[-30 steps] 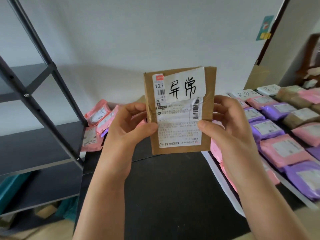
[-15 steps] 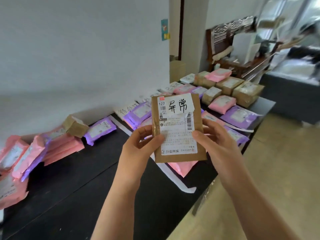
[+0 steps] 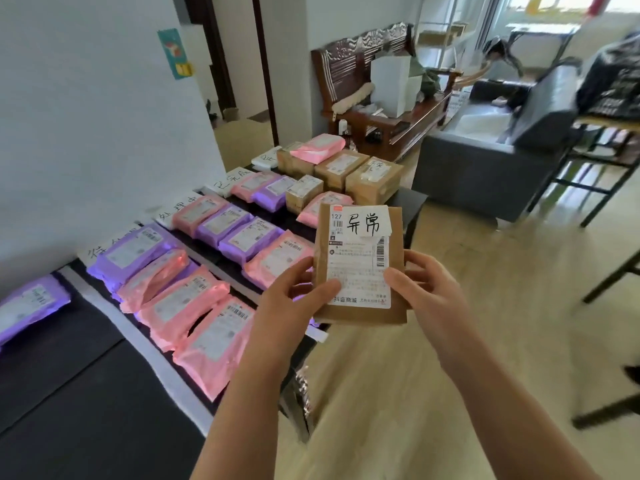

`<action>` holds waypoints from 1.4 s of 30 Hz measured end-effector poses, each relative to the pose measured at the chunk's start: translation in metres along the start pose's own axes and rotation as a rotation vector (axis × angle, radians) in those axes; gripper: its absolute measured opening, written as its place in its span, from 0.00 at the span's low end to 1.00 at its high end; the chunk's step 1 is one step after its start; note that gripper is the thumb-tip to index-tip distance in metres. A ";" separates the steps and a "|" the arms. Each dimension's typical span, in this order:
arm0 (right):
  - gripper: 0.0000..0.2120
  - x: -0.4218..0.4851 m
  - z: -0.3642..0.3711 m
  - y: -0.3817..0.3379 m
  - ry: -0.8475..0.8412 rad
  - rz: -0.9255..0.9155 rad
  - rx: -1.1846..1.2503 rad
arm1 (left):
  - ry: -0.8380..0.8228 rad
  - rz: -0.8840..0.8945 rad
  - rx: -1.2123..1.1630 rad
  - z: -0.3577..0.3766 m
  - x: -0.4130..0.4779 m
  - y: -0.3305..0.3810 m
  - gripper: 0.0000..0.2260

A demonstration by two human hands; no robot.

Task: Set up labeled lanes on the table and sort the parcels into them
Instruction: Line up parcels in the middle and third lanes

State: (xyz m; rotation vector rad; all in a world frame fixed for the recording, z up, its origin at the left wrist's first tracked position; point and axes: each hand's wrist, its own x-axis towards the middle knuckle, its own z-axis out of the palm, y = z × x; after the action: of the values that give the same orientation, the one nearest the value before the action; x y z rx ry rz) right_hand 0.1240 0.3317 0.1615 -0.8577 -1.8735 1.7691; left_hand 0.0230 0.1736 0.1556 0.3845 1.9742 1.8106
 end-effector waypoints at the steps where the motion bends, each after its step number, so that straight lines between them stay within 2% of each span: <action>1: 0.19 0.009 -0.014 0.002 0.007 0.003 -0.019 | -0.003 -0.015 -0.011 0.016 0.007 -0.002 0.22; 4: 0.26 0.040 -0.049 0.010 0.023 0.031 -0.041 | -0.002 -0.080 -0.020 0.058 0.030 -0.006 0.20; 8: 0.28 0.084 -0.077 0.023 0.024 0.089 -0.025 | -0.012 -0.097 0.049 0.097 0.071 -0.011 0.15; 14: 0.21 0.170 -0.097 0.038 0.013 0.177 0.001 | -0.055 -0.068 0.144 0.139 0.156 -0.025 0.15; 18: 0.21 0.241 -0.105 0.044 0.056 0.240 0.004 | -0.117 -0.039 0.304 0.169 0.224 -0.024 0.17; 24: 0.12 0.332 -0.113 0.056 0.112 0.318 0.024 | -0.212 -0.071 0.427 0.208 0.323 -0.026 0.12; 28: 0.17 0.382 -0.122 0.076 0.130 0.378 -0.001 | -0.158 -0.136 0.450 0.235 0.370 -0.039 0.24; 37: 0.25 0.506 -0.139 0.102 0.064 0.500 -0.048 | -0.026 -0.208 0.490 0.291 0.456 -0.054 0.21; 39: 0.23 0.533 -0.141 0.110 0.018 0.536 -0.092 | 0.023 -0.251 0.447 0.304 0.473 -0.060 0.22; 42: 0.14 0.570 -0.143 0.124 -0.056 0.570 -0.158 | 0.091 -0.328 0.403 0.322 0.499 -0.073 0.22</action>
State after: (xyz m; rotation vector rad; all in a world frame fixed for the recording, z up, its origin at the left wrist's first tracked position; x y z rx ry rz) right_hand -0.1713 0.8262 -0.0089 -1.5380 -1.9510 1.9854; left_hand -0.2471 0.6853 0.0034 0.0871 2.3084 1.2495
